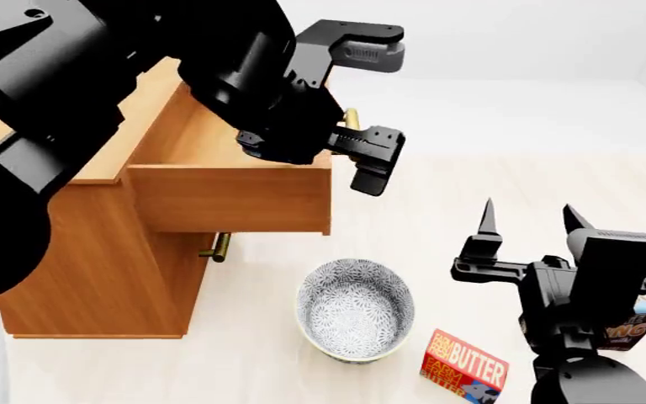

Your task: Put the butter at the back in the top drawer of the cabinet and close it.

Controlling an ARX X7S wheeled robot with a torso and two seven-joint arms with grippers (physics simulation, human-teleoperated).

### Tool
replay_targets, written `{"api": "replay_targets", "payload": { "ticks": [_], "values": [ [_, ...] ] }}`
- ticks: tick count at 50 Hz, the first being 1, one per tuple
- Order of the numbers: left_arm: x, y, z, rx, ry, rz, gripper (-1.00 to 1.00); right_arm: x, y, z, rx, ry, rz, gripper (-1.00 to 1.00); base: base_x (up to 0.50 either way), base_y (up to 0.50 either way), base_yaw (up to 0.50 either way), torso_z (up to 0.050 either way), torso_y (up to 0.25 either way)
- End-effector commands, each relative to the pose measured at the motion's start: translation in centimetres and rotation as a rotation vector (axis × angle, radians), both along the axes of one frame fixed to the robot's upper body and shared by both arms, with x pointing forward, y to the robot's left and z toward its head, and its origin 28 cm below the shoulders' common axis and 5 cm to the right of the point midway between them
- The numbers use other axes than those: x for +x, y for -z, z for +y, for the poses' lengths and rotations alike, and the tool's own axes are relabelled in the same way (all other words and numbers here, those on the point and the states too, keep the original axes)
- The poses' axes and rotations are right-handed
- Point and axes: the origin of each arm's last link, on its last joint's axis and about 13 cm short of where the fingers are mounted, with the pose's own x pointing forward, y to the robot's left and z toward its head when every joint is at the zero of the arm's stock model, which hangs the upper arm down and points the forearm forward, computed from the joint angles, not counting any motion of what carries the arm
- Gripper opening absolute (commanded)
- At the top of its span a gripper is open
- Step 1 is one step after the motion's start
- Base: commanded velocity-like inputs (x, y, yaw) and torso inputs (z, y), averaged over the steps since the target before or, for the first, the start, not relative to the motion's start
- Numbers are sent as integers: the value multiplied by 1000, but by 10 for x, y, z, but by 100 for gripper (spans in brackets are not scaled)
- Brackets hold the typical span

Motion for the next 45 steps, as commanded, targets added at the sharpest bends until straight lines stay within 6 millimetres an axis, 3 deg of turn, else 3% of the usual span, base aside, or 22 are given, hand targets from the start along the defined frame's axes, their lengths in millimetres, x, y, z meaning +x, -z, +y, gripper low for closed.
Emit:
{"api": "replay_targets", "payload": {
  "ticks": [1, 12, 21, 36, 45],
  "values": [
    [-11, -9, -21, -228, 224, 64, 100, 1, 0, -2, 6, 2, 1, 100, 0, 0, 0, 0, 0],
    [-14, -21, -28, -400, 285, 56, 100, 0, 1, -3, 6, 1, -3, 100, 2, -2, -4, 0, 0],
    [-12, -28, -29, -436, 281, 10, 100, -1, 1, -3, 7, 2, -5, 100, 3, -5, -9, 0, 0],
    [2, -22, -14, -14, -132, -250, 100, -2, 1, -1, 1, -7, -1, 100, 3, -3, -6, 0, 0],
    [4, -24, -10, 91, -258, -326, 100, -3, 1, -1, -1, -8, -1, 100, 0, 0, 0, 0, 0]
  ]
}}
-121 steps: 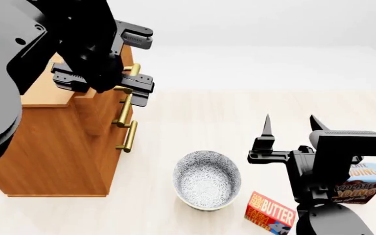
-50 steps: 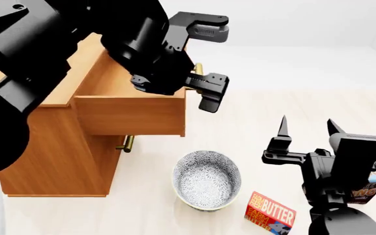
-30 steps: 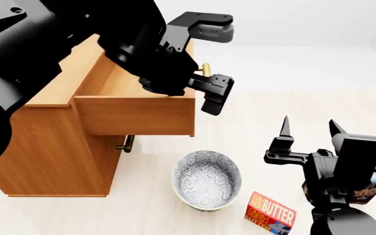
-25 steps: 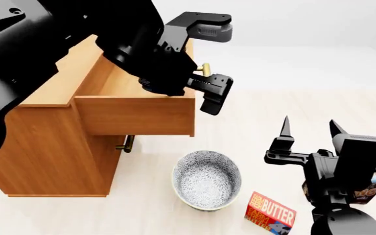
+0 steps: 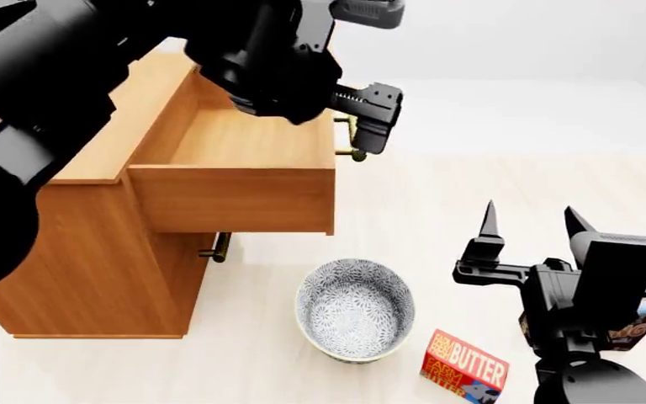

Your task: Put the butter at the back in the top drawer of the cabinet and close it.

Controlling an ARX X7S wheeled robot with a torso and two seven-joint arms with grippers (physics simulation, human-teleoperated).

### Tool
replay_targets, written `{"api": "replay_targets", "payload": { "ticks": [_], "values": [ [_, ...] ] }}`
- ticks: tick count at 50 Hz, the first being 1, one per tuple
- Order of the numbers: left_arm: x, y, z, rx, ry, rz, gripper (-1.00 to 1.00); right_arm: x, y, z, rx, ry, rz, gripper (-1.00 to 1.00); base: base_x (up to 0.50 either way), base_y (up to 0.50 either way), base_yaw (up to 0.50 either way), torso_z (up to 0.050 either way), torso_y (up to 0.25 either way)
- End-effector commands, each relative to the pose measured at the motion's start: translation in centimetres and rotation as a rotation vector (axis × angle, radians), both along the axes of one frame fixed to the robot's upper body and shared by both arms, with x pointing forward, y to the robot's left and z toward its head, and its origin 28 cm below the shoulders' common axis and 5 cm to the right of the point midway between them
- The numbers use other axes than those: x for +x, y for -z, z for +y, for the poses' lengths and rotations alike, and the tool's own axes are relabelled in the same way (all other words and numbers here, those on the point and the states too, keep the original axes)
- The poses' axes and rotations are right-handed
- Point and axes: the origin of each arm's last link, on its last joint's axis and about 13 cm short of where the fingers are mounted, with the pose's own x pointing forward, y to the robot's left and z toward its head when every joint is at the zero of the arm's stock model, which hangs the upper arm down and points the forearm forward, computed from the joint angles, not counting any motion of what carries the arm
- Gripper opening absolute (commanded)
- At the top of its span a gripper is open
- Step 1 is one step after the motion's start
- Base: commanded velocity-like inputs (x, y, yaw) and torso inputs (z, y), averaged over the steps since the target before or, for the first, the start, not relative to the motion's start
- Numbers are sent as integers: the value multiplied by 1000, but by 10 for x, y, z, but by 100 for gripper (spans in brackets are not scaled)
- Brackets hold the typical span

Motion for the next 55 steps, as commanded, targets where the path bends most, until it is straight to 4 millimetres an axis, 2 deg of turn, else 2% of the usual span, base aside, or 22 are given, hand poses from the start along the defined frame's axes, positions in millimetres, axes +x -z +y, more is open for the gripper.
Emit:
{"api": "replay_targets", "payload": {
  "ticks": [1, 4, 11, 13, 17, 24, 35, 41, 47, 55],
  "values": [
    [0, -13, -2, 62, -162, -114, 100, -1, 0, 0, -3, -3, 1, 100, 0, 0, 0, 0, 0],
    [-2, -24, 0, 59, -179, -138, 100, -1, -1, 0, -4, -3, 1, 100, 0, 0, 0, 0, 0],
    [-14, -63, 8, 3, -163, -221, 100, -3, -5, 0, -16, -5, 6, 100, 0, 0, 0, 0, 0],
    [-28, -71, 16, -35, -137, -241, 100, -3, -8, 0, -21, -6, 8, 100, 0, 0, 0, 0, 0],
    [-62, -74, 33, -111, -78, -282, 100, -3, -17, -1, -42, -7, 20, 100, 0, 0, 0, 0, 0],
    [-109, -60, 58, -193, -1, -320, 100, -1, -33, -6, -142, -52, 105, 100, 0, 0, 0, 0, 0],
    [-164, -23, 88, -270, 83, -359, 100, 7, -65, -24, -337, -186, 338, 100, 0, 0, 0, 0, 0],
    [-181, -6, 104, -296, 117, -352, 100, 15, -89, -39, -466, -269, 498, 100, 0, 0, 0, 0, 0],
    [-186, 13, 118, -339, 131, -320, 100, 26, -114, -54, -605, -380, 676, 100, 0, 0, 0, 0, 0],
    [-203, 23, 129, -398, 202, -333, 100, 37, -151, -66, -748, -591, 847, 100, 0, 0, 0, 0, 0]
  ]
}}
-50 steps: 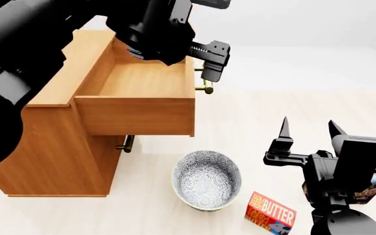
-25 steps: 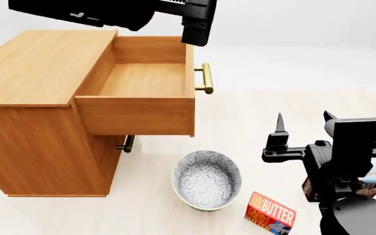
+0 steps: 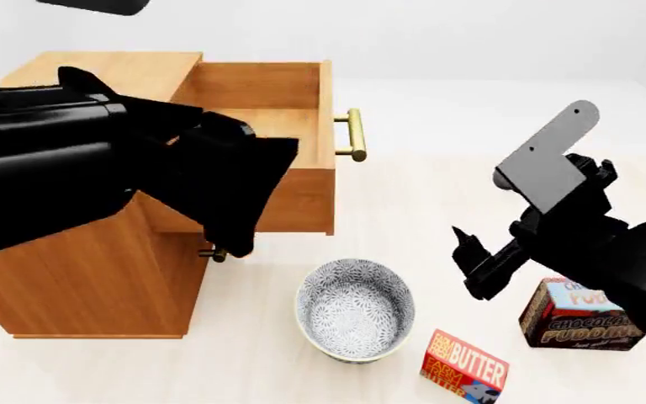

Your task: Put the butter at the back in the top drawer of the cabinet and close it.

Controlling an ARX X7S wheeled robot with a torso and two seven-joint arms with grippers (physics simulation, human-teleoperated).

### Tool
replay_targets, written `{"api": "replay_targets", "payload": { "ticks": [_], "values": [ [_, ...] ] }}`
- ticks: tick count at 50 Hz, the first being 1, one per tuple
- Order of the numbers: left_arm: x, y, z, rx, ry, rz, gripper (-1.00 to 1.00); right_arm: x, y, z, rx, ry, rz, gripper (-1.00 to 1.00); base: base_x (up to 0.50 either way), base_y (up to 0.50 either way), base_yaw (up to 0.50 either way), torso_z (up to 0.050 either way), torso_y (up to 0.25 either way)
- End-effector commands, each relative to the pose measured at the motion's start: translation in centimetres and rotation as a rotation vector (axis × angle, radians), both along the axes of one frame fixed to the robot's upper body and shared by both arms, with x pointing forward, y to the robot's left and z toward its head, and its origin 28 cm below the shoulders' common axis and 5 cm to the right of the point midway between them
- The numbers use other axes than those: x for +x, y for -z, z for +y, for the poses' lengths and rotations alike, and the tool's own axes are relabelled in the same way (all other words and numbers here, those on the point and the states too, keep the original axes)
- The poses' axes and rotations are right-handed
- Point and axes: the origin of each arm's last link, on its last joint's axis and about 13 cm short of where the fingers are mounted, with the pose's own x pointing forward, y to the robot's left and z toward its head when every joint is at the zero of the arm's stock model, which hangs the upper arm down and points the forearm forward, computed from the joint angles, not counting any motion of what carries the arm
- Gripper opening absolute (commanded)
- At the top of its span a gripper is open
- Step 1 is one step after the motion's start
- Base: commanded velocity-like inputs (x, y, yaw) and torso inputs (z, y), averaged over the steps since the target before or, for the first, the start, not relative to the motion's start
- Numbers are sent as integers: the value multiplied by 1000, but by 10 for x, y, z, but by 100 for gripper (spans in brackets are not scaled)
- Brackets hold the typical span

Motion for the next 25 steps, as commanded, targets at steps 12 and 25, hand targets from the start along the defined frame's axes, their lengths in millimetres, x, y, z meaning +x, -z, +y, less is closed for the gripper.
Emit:
{"api": "replay_targets", "payload": {
  "ticks": [12, 25],
  "values": [
    [-34, 30, 27, -102, 116, -18, 100, 48, -72, -31, -380, -194, 512, 100, 0, 0, 0, 0, 0],
    [-32, 37, 30, -128, 158, -15, 100, 71, -57, -24, -486, -198, 632, 100, 0, 0, 0, 0, 0]
  ]
}}
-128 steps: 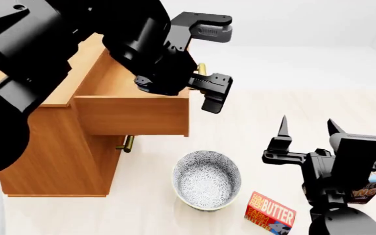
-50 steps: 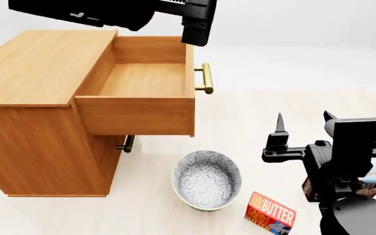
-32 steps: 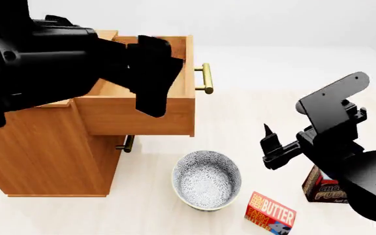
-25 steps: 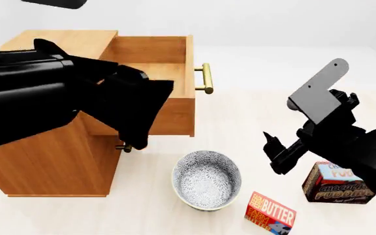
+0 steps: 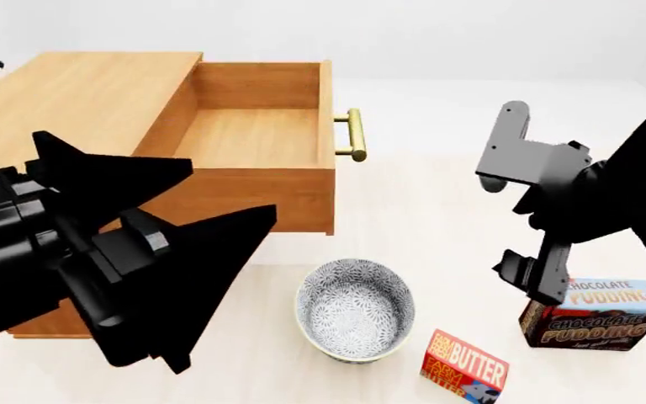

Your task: Put the butter at the back in the top drawer of the cabinet and close it.

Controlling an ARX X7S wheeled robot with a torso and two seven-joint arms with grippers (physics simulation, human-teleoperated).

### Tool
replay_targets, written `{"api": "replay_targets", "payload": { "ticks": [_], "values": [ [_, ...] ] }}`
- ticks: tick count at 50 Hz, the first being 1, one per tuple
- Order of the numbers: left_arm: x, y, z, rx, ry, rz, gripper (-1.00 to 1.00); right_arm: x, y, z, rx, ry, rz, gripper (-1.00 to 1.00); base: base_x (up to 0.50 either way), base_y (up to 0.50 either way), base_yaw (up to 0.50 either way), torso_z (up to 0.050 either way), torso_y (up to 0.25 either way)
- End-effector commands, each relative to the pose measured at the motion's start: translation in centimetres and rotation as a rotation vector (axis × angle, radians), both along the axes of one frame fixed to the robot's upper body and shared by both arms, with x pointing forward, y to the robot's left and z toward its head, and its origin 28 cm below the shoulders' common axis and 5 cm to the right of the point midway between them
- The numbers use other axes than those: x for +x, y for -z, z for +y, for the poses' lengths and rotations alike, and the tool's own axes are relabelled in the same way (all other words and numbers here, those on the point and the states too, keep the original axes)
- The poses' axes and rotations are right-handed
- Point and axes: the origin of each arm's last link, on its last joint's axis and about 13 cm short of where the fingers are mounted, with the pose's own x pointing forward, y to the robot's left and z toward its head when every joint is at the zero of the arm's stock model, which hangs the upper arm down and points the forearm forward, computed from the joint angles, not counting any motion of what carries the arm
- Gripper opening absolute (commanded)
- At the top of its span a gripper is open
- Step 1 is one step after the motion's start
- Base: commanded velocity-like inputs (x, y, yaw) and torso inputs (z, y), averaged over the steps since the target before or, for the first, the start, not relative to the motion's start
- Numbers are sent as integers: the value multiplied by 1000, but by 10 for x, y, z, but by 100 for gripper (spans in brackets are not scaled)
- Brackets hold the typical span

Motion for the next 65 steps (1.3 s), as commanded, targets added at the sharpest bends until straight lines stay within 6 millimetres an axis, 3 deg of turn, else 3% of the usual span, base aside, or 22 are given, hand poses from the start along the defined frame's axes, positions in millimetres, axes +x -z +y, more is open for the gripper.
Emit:
{"api": "replay_targets", "payload": {
  "ticks": [1, 31, 65],
  "values": [
    [-3, 7, 4, -20, 36, -1, 100, 18, 3, -4, -133, 10, 123, 100, 0, 0, 0, 0, 0],
    [9, 13, 4, -27, 31, 25, 100, 28, 59, -7, -230, -112, 370, 100, 0, 0, 0, 0, 0],
    [19, 21, 3, -24, 28, 63, 100, 42, 94, -2, -188, -153, 428, 100, 0, 0, 0, 0, 0]
  ]
}}
